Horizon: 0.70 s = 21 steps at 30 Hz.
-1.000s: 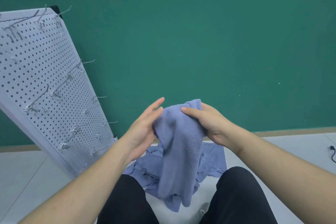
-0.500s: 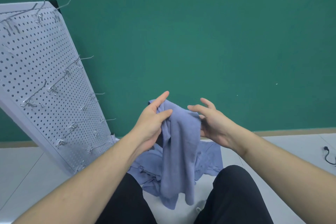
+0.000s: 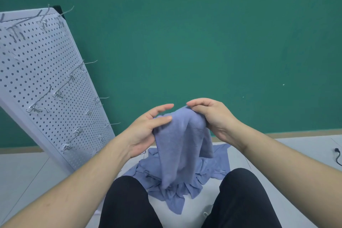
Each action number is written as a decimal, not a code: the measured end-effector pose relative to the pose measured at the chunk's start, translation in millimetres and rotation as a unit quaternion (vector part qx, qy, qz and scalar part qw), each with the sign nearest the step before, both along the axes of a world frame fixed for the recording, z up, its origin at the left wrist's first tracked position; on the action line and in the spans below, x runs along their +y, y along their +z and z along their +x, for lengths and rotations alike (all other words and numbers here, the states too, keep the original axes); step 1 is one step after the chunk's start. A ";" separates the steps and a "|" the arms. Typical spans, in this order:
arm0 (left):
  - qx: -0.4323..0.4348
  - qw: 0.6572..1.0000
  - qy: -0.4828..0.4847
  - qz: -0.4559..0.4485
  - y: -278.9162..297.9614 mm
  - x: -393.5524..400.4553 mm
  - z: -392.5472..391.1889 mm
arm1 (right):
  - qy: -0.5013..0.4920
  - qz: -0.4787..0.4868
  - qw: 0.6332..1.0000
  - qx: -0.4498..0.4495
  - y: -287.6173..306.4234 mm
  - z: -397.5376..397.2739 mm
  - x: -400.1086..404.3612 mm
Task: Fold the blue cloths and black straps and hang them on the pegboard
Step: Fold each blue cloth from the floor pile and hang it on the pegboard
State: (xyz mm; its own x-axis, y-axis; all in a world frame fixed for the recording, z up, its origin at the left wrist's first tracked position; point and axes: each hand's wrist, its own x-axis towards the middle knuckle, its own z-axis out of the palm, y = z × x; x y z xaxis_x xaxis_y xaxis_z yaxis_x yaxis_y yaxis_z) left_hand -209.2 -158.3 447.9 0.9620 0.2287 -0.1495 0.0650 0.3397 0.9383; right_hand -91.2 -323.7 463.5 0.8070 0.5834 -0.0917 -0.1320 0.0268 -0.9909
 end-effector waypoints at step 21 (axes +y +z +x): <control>0.137 0.987 0.049 0.061 -1.7 9.9 6.8 | 0.037 -0.079 0.993 -0.074 -11.4 11.5 -15.0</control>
State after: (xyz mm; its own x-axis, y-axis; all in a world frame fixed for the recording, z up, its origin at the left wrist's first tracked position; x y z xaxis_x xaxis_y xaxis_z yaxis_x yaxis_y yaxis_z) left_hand -202.4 -148.4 446.1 0.8612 0.3512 -0.3675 0.2952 0.2431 0.9240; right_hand -79.7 -338.7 452.1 0.7742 0.6290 -0.0706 0.0192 -0.1348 -0.9907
